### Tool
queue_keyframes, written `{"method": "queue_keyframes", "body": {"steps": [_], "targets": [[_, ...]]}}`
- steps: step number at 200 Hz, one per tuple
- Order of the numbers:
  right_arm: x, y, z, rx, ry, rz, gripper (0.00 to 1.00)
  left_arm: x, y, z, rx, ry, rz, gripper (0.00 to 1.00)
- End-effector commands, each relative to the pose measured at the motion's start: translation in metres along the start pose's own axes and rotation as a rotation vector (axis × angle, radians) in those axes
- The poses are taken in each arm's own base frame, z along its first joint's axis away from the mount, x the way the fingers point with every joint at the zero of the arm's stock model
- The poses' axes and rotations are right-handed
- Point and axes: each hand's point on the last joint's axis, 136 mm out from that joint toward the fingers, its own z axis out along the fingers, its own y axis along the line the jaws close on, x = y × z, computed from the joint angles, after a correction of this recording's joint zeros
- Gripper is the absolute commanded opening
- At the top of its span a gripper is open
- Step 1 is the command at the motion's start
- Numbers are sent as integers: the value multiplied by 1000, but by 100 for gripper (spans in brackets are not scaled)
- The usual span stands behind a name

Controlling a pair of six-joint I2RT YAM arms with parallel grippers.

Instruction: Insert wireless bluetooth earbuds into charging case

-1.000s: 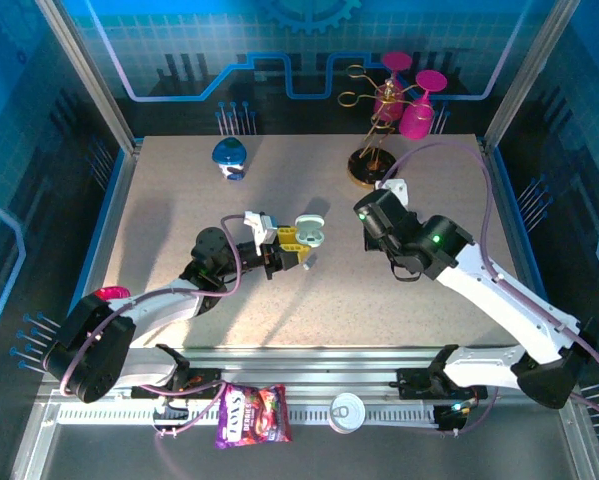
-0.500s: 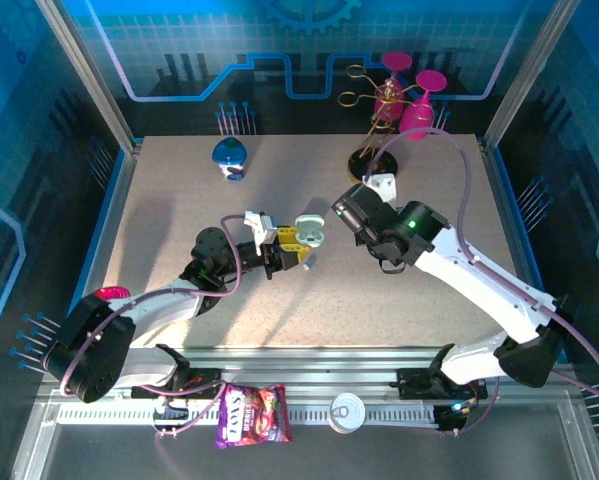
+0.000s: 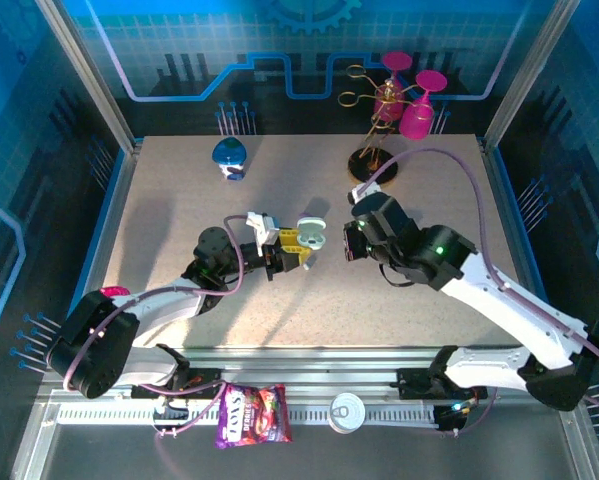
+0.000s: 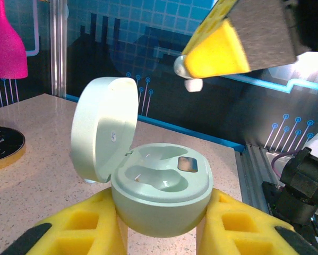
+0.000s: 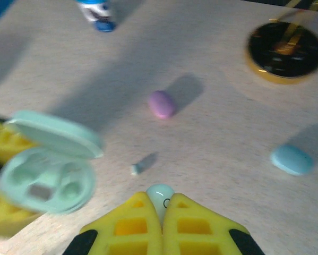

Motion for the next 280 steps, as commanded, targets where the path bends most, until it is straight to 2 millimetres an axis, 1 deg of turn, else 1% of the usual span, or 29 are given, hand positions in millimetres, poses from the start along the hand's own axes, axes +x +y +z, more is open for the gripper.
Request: {"method": "queue_keyframes", "body": {"steps": [1,39,63,84,108,141,212,255,280], "targets": [[-11,50,-11,-282,-73,-99,0,-14,-7,3,48,-31,29,25],[-6,69,-10,-388,-77,-172,0,-16,-17,1,98,-40,26,25],[-5,71,-7,-402,-80,-186,0,-19,-24,-1,127,-43,28,26],[-3,73,-3,-413,-71,-192,0,-23,-26,-2,130,-52,32,26],[2,70,2,-399,-58,-202,0,-25,-28,-4,134,-57,37,26],[8,61,9,-353,-38,-208,0,-29,-29,-5,133,-65,40,26],[15,46,17,-279,-14,-224,0,-30,-29,-4,134,-64,39,26],[16,42,18,-260,-14,-219,0,-30,-29,-4,135,-63,40,26],[16,43,19,-269,-13,-216,0,-30,-29,-4,139,-64,39,25]]}}
